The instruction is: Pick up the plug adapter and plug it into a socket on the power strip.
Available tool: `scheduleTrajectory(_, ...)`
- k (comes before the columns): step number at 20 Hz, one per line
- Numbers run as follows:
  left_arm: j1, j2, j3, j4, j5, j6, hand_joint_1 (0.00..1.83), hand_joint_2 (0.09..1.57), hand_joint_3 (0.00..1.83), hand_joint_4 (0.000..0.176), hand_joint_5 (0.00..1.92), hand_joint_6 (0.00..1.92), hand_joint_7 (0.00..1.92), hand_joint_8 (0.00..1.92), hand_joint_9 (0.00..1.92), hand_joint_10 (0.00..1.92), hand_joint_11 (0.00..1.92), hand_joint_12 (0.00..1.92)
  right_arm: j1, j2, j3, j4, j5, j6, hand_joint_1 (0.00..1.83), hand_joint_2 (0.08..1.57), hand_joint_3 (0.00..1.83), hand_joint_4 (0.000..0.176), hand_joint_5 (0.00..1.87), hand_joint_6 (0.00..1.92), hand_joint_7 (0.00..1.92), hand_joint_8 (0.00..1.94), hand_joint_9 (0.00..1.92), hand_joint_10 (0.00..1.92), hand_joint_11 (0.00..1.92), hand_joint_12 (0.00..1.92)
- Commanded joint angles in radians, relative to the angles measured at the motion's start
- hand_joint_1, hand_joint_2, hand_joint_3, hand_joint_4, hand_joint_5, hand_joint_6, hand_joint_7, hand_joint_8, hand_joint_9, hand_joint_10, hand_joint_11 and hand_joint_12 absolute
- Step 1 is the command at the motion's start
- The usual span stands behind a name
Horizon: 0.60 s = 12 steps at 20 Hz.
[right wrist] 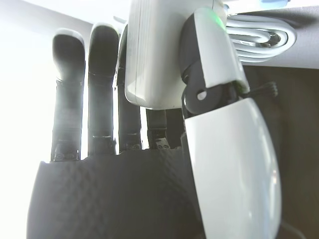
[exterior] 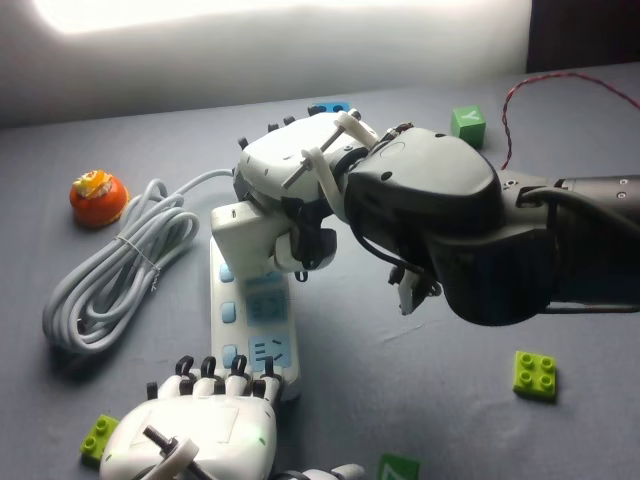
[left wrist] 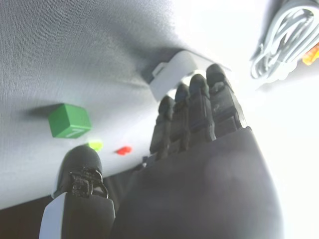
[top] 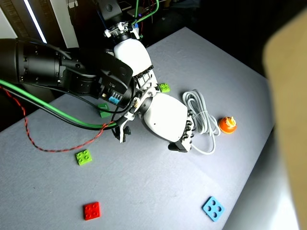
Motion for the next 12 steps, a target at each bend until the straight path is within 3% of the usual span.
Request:
scheduleTrajectory(1,0.002,0.009,-0.005,0.043,-0.046,0.002,0.01,1.24,0.0,0.0,0.08,0.0,0.05,0.0,0.03,0.0,0.0,0.12,-0.008,-0.012,-0.021,-0.023,-0.059,0.01,1.22,1.2,0.0,0.0,0.82,1.04,0.84,1.45,0.68,1.43,0.61,1.73)
scheduleTrajectory(6,0.002,0.009,-0.005,0.043,-0.046,0.002,0.0,1.24,0.0,0.0,0.09,0.0,0.06,0.0,0.04,0.0,0.0,0.17,-0.037,-0.001,-0.03,-0.023,-0.053,0.008,1.21,1.23,0.0,0.0,0.75,1.11,0.81,1.53,0.63,1.49,0.54,1.8)
scheduleTrajectory(12,0.005,0.009,-0.012,0.043,-0.051,-0.019,0.03,1.24,0.0,0.0,0.1,0.0,0.07,0.0,0.04,0.0,0.0,0.17,-0.064,-0.023,-0.001,-0.053,-0.056,0.03,1.2,1.26,0.0,0.0,0.64,1.2,0.81,1.52,0.7,1.44,0.62,1.72)
